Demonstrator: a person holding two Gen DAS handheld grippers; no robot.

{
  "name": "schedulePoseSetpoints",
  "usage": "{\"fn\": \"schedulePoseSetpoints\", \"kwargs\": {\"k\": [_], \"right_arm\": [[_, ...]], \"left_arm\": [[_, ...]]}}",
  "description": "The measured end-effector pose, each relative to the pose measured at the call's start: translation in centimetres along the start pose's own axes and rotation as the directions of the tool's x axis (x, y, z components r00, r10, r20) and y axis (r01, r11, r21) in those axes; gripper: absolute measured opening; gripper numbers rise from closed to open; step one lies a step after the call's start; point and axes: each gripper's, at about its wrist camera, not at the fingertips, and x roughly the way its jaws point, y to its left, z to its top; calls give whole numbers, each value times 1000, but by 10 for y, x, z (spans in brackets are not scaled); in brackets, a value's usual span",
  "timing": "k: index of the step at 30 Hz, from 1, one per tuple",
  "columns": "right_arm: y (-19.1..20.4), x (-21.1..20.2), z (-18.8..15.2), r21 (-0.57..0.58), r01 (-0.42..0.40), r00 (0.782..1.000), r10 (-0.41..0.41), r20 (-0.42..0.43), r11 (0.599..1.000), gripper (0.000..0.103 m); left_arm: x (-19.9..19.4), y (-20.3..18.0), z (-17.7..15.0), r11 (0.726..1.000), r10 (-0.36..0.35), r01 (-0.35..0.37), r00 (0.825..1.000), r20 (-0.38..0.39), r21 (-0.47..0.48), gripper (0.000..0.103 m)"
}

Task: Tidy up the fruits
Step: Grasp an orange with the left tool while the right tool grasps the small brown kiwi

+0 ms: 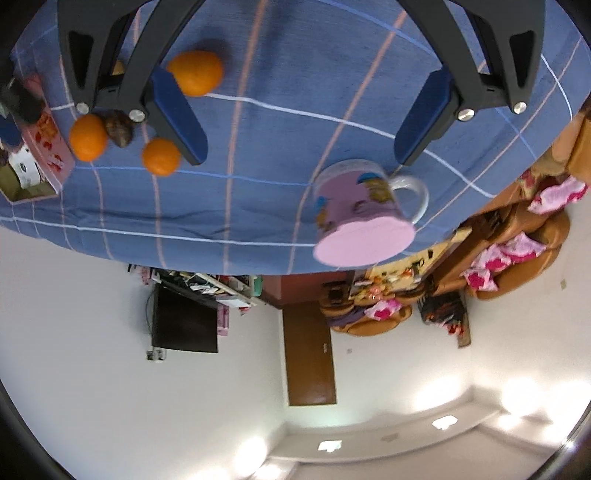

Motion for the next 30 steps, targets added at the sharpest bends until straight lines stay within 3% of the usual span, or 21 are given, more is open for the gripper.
{"fn": "schedulePoseSetpoints", "kwargs": {"k": [2, 8, 16, 20, 21, 24, 30], "right_arm": [[11, 11, -1, -25, -26, 998, 25, -50, 999, 80], [35, 44, -7, -63, -56, 980, 43, -195, 996, 59], [44, 68, -12, -75, -58, 950, 31, -311, 996, 59], [45, 68, -14, -88, -47, 947, 17, -320, 995, 58], [47, 68, -15, -108, -38, 948, 1, -320, 993, 53], [47, 66, -15, -116, -39, 947, 0, -320, 992, 40], [38, 59, -15, -93, -50, 948, 18, -318, 994, 33]], "left_arm": [[3, 7, 1, 1000, -11, 11, 1000, -17, -21, 103], [7, 6, 0, 999, -45, 46, 998, -49, 26, 103], [6, -15, -6, 966, -185, 204, 974, -130, 157, 103], [5, -30, -12, 946, -184, 217, 971, -153, 239, 103], [5, -31, -12, 945, -184, 219, 970, -158, 244, 103], [7, -30, -13, 942, -202, 241, 962, -183, 232, 103], [9, -30, -14, 935, -227, 271, 953, -200, 228, 103]]}}
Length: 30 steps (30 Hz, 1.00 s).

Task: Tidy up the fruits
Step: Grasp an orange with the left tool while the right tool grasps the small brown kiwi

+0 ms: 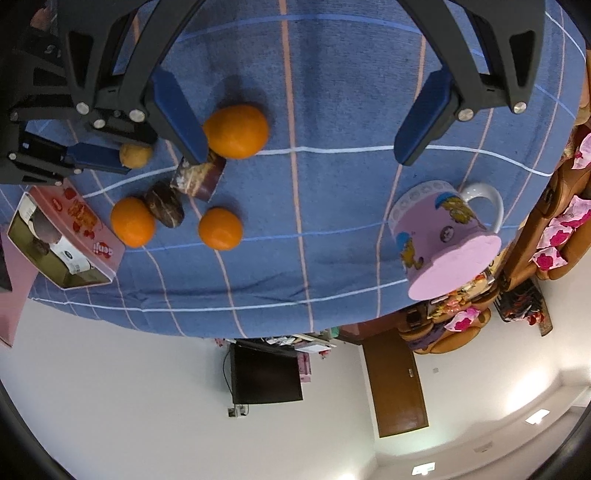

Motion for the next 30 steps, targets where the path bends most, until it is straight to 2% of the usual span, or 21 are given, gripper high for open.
{"fn": "schedulePoseSetpoints", "kwargs": {"k": [2, 5, 7, 8, 11, 13, 16, 20, 23, 26, 30], "right_arm": [[-3, -2, -1, 7, -16, 1000, 16, 3, 1000, 32], [-10, -8, -3, 31, -34, 999, 33, 21, 999, 31], [-15, -14, -5, 53, -41, 998, 39, 43, 998, 31], [-18, -18, -6, 65, -45, 998, 41, 56, 997, 31], [-23, -24, -9, 83, -49, 996, 42, 78, 995, 31], [-24, -28, -9, 91, -58, 994, 49, 97, 994, 31], [-24, -33, -10, 85, -71, 991, 61, 122, 994, 31], [-22, -37, -10, 83, -81, 987, 69, 142, 993, 31], [-24, -43, -9, 82, -102, 980, 86, 177, 991, 31], [-21, -54, -7, 63, -112, 968, 94, 232, 992, 31], [-17, -68, -7, 36, -95, 950, 80, 301, 995, 31]], "left_arm": [[2, -6, -1, 1000, -9, 9, 1000, -8, 23, 101], [7, -17, -4, 997, -21, 23, 999, -27, 69, 92], [11, -21, -4, 996, -23, 27, 999, -47, 85, 80], [12, -20, -3, 996, -41, 45, 998, -53, 78, 77], [15, -17, -2, 994, -101, 103, 993, -68, 37, 62], [17, -18, -2, 989, -142, 145, 986, -84, 29, 41], [14, -23, -5, 988, -143, 148, 986, -87, 52, 40], [12, -19, -7, 987, -156, 159, 984, -82, 29, 39], [10, -10, -5, 995, -103, 102, 993, -53, -17, 39], [2, 5, -1, 994, -41, 42, 999, 15, -99, 39], [-11, 16, 0, 980, 23, -2, 994, 103, -197, 39]]}}
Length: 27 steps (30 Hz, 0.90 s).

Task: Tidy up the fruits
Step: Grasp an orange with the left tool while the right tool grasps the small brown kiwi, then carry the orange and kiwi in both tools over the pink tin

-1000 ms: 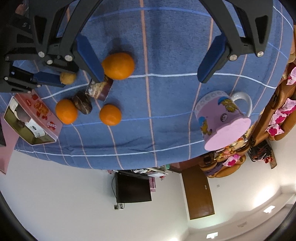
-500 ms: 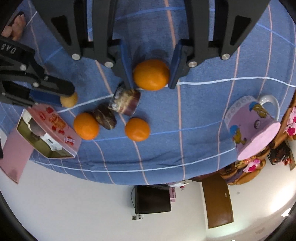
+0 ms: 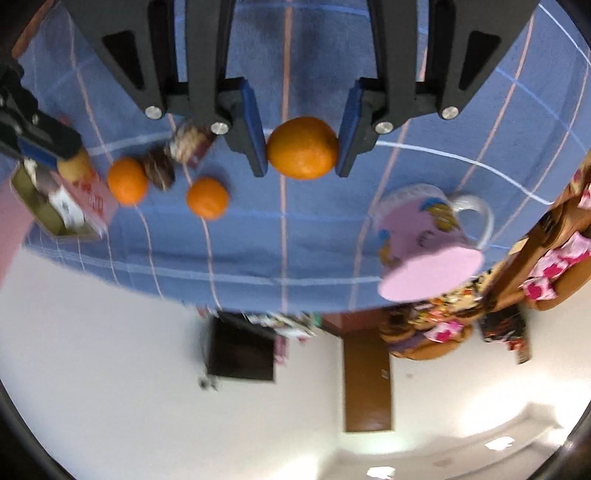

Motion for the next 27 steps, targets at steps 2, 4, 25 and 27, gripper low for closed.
{"fn": "schedulePoseSetpoints", "kwargs": {"k": [2, 4, 25, 27], "right_arm": [[3, -5, 1, -26, 32, 999, -31, 34, 999, 31], [5, -7, 3, -50, 70, 996, -67, 59, 996, 31], [1, -20, 5, -89, 178, 976, -164, 147, 980, 31], [0, -21, 4, -87, 176, 976, -162, 146, 980, 31]], "left_arm": [[-4, -1, 1, 1000, 7, -6, 999, 32, -21, 39], [-9, -10, -1, 1000, 29, -29, 998, 60, -11, 39], [-33, -59, -9, 990, 134, -139, 980, 148, 18, 39], [-34, -64, -10, 990, 132, -137, 980, 150, 21, 39]]}}
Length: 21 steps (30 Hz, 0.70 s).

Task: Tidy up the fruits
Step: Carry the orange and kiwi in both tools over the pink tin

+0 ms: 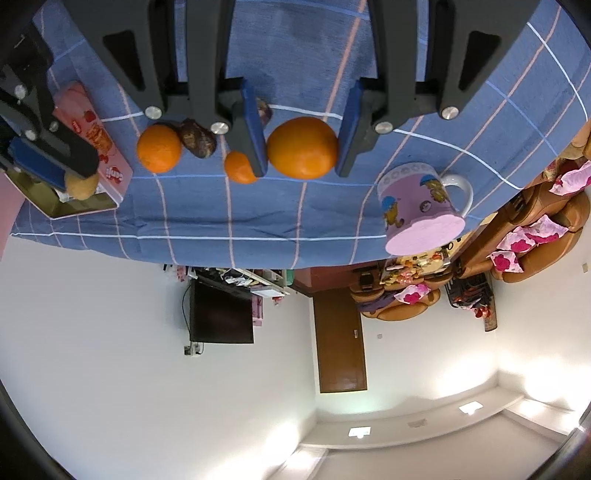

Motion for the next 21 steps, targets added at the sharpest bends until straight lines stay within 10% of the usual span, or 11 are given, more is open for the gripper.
{"fn": "schedulePoseSetpoints", "kwargs": {"k": [21], "right_arm": [[-49, -19, -9, 24, 69, 998, -69, 0, 997, 31]], "left_arm": [[-16, -63, -1, 998, -39, 38, 999, 16, 56, 39]]}}
